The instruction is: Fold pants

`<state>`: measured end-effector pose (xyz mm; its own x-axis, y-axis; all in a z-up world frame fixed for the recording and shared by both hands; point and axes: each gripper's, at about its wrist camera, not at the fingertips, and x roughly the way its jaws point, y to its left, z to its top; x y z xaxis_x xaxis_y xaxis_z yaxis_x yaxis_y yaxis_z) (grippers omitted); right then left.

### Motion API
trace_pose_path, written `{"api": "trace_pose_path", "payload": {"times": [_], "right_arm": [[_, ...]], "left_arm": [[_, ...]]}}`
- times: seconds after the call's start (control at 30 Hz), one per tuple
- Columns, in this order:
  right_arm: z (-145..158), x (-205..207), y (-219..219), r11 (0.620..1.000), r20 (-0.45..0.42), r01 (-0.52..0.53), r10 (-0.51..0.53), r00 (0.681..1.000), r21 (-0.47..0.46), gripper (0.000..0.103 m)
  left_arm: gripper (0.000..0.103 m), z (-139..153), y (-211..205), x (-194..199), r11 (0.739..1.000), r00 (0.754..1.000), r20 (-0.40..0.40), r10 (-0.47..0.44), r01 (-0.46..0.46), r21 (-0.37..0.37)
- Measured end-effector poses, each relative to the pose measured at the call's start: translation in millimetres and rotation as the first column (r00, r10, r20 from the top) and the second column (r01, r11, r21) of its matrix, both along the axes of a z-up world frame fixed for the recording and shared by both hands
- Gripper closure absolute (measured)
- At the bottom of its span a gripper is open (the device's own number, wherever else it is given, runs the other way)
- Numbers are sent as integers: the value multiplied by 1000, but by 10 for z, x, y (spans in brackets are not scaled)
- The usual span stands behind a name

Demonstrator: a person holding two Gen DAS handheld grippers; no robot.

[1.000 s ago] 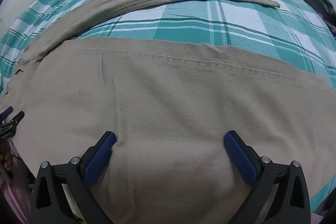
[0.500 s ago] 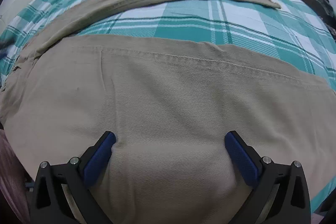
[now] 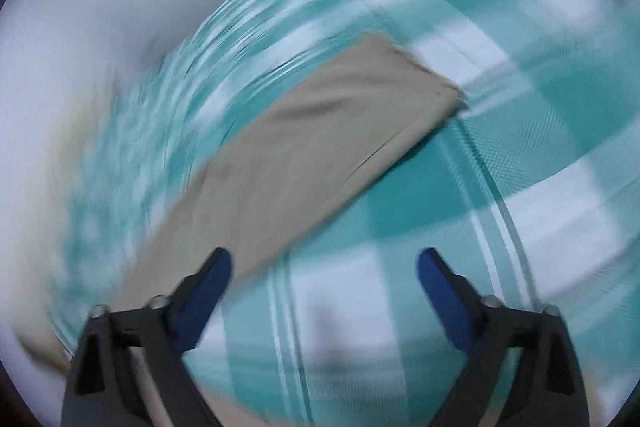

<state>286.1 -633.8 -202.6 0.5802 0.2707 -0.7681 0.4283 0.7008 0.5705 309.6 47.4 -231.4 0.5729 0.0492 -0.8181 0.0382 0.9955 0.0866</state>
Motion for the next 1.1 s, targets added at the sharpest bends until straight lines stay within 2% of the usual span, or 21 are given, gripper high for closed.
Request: {"api": "trace_pose_path", "payload": {"times": [0.03,0.07,0.23,0.27,0.3,0.37,0.4,0.47,0.53,0.57,0.6,0.63,0.67,0.73,0.8,0.87,0.93,0.97,1.0,1.03,1.1], "right_arm": [[-207,99,-230,992,-7,96,-95,995,78,27],[-308,162,-332,984,-7,145,-146,989,104,28],[-495,440,-580,951,64,279,-289,955,136,36],[-505,492,-599,949,67,292,-301,951,122,47],[-500,551,-611,949,61,305,-310,949,85,68],[-441,608,-643,947,40,322,-322,946,-5,93],[-346,636,-609,948,51,312,-309,950,-68,95],[-99,664,-472,953,111,240,-222,969,-183,96],[266,668,-184,951,174,82,-30,984,-300,98],[477,613,39,933,195,-21,97,976,-358,98],[644,504,240,909,209,-100,198,958,-404,98],[883,265,549,856,218,-209,344,913,-473,98],[1005,64,750,812,215,-274,433,876,-516,98],[1203,-559,1167,701,190,-400,603,775,-590,99],[1194,-1057,1265,671,161,-438,636,755,-598,100],[1023,-1494,1118,706,122,-418,577,808,-572,100],[716,-1766,694,766,11,-312,383,924,-562,100],[537,-1844,463,802,-66,-248,255,965,-544,97],[326,-1936,190,836,-179,-182,102,979,-517,96],[216,-2036,22,845,-238,-121,-7,971,-520,94],[242,-2233,-142,862,-217,-20,-105,970,-506,94]], "left_arm": [[1,-9,10,-9,1000,1000,5,1,-1,-6],[1,-11,8,-7,1000,1000,8,2,-2,-9],[1,-49,8,-18,1000,1000,19,5,-5,-20],[1,-53,4,-23,1000,1000,21,6,-6,-20],[1,-55,1,-24,1000,1000,25,6,-6,-18],[1,-61,6,-24,1000,1000,26,6,-6,-18],[1,-62,6,-23,1000,1000,26,6,-6,-18],[1,-63,8,-22,1000,1000,26,6,-6,-18],[1,-64,9,-21,1000,1000,25,6,-6,-17],[1,-65,9,-19,1000,1000,25,7,-6,-15],[1,-66,7,-17,1000,1000,24,7,-7,-14],[1,-66,4,-15,1000,1000,23,7,-7,-11],[1,-66,5,-10,1000,1000,22,7,-7,-10],[1,-65,-3,0,1000,1000,18,8,-8,-4],[1,-59,-10,8,1000,1000,15,8,-9,4],[1,-55,-23,14,1000,1000,13,9,-9,12],[1,-41,-47,25,999,1000,7,9,-9,30],[1,-34,-53,27,999,1000,4,9,-10,37],[1,-20,-68,37,999,1000,-4,11,-10,48],[1,2,-75,49,998,1000,-18,15,-14,55],[1,63,-79,60,997,998,-48,26,-23,70]]}}
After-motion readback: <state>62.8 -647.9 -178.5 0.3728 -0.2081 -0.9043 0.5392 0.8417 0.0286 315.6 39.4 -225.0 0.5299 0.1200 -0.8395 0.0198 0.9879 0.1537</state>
